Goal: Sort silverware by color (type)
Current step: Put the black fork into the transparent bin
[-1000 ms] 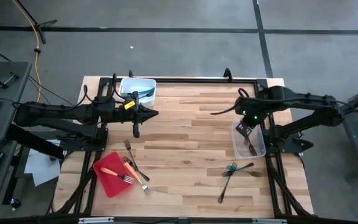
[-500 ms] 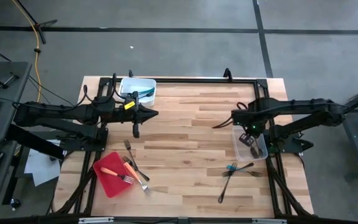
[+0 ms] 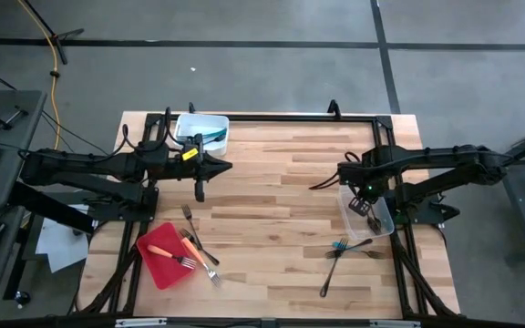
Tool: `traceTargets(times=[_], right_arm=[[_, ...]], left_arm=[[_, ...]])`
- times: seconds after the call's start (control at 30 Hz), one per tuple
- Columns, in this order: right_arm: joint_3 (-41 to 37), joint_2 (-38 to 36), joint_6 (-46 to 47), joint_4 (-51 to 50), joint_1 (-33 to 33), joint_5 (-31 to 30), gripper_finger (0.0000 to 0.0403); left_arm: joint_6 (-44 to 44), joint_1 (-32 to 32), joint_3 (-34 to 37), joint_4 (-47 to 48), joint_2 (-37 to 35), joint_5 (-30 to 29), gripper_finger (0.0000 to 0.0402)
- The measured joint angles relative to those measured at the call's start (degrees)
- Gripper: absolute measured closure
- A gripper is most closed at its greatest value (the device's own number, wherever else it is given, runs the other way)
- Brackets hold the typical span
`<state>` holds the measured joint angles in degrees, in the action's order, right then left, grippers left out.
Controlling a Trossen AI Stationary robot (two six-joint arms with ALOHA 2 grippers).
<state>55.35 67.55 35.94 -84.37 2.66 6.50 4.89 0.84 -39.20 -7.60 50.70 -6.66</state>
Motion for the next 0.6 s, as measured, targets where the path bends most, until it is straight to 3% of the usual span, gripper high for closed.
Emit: traceTargets(times=[0.17,0.47,0.6], right_arm=[[0.0,0.0,-0.4,0.0,0.0,0.1,0.0372],[0.1,0.0,-3.1,-0.1,0.0,0.3,0.0236],[0.1,0.0,-3.9,-0.6,0.0,1.6,0.0197]], left_arm=[[0.0,0.0,0.0,0.0,0.0,-0.1,0.0401],[0.0,0.0,0.0,0.0,0.0,-0.3,0.0401],[0.0,0.0,0.0,0.0,0.0,-0.3,0.0401]])
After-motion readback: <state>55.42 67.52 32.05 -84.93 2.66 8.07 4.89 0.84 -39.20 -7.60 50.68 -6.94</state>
